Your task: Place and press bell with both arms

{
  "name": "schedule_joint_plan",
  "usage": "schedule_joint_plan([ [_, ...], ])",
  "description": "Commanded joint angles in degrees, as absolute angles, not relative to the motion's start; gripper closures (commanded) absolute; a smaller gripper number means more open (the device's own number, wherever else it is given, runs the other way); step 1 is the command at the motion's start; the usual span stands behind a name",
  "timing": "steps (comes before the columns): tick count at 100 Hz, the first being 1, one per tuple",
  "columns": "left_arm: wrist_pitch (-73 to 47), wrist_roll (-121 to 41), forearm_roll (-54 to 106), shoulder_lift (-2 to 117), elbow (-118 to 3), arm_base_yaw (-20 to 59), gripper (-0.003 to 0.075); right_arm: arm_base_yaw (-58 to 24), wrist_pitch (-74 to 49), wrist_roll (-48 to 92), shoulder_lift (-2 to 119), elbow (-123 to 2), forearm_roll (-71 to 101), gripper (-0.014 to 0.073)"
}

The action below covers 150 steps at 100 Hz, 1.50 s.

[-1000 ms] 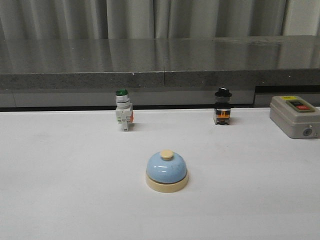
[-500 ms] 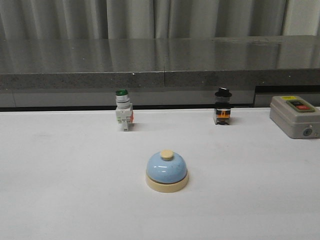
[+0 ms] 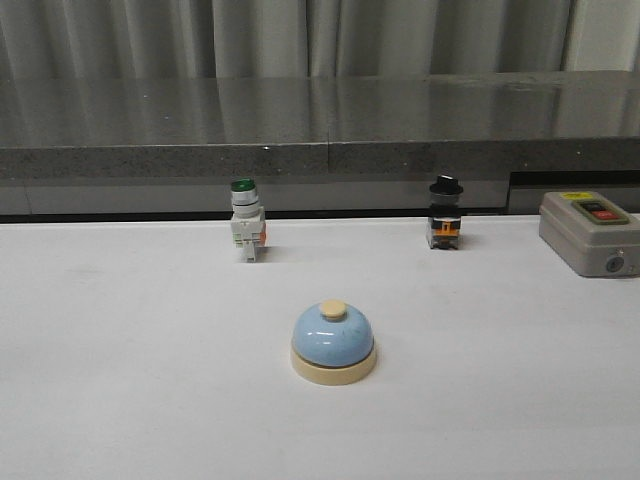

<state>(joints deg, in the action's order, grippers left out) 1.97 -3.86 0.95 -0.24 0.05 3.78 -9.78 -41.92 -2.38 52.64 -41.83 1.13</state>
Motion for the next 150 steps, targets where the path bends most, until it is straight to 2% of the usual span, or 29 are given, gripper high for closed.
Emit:
schedule_joint_plan([
  [1,6.32,-3.4,1.1,-1.93,2.44,3.68,0.0739,-12.0,-38.29,-2.28,56.12,-45.23,1.61,0.0662],
  [69,6.32,-3.4,1.1,-1.93,2.44,3.68,0.0739,-31.98,-33.74,-2.28,91.2,-66.58,1.67,0.0662],
  [101,6.32,-3.4,1.1,-1.93,2.44,3.68,0.074,-36.47,-33.81,-2.28,97.37,-72.2,1.67,0.0662],
  [150,6.32,-3.4,1.1,-1.93,2.44,3.68,0.074,-38.47,-33.83,-2.28,100.53,-72.47,2.56,0.0662],
])
